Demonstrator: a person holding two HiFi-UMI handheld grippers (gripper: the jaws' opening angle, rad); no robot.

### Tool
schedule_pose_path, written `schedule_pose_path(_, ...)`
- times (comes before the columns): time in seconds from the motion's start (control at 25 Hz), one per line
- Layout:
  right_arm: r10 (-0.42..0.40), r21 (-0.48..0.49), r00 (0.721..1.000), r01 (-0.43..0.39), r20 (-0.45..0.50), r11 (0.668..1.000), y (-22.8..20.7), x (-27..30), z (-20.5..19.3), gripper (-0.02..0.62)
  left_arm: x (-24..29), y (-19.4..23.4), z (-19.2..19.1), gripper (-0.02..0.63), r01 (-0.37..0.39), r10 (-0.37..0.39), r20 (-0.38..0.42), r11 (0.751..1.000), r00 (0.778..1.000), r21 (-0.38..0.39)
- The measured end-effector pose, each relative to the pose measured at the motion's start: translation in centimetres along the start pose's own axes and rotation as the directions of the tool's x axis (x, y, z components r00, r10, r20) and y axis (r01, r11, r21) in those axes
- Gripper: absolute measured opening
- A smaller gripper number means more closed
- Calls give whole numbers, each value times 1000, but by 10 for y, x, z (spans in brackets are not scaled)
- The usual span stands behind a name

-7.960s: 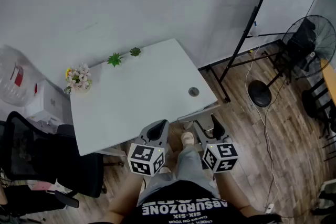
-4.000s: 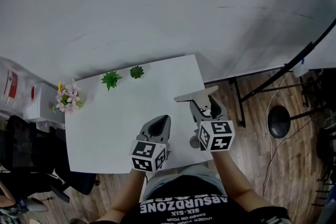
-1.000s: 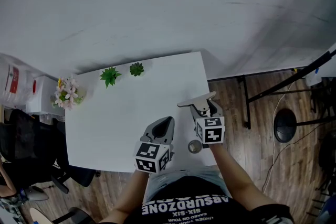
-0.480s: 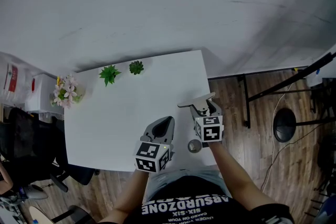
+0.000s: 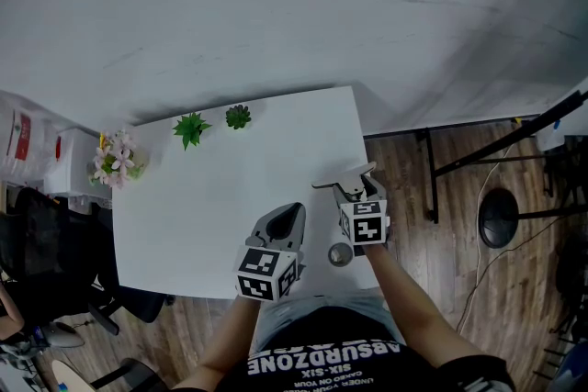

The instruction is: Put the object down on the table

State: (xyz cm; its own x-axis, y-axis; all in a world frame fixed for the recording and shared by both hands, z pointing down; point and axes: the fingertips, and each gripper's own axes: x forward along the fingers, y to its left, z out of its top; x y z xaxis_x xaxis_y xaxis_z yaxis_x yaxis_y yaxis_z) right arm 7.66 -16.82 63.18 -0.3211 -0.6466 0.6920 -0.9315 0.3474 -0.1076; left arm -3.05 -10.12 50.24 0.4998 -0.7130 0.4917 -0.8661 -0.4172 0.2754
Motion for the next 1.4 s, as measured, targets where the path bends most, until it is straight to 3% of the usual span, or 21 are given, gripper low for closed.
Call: schedule_pose_path(1.4, -23, -41, 993, 18, -113, 999, -2, 23, -35, 284, 4, -1, -3, -2, 16, -16, -13, 1000, 1000, 10)
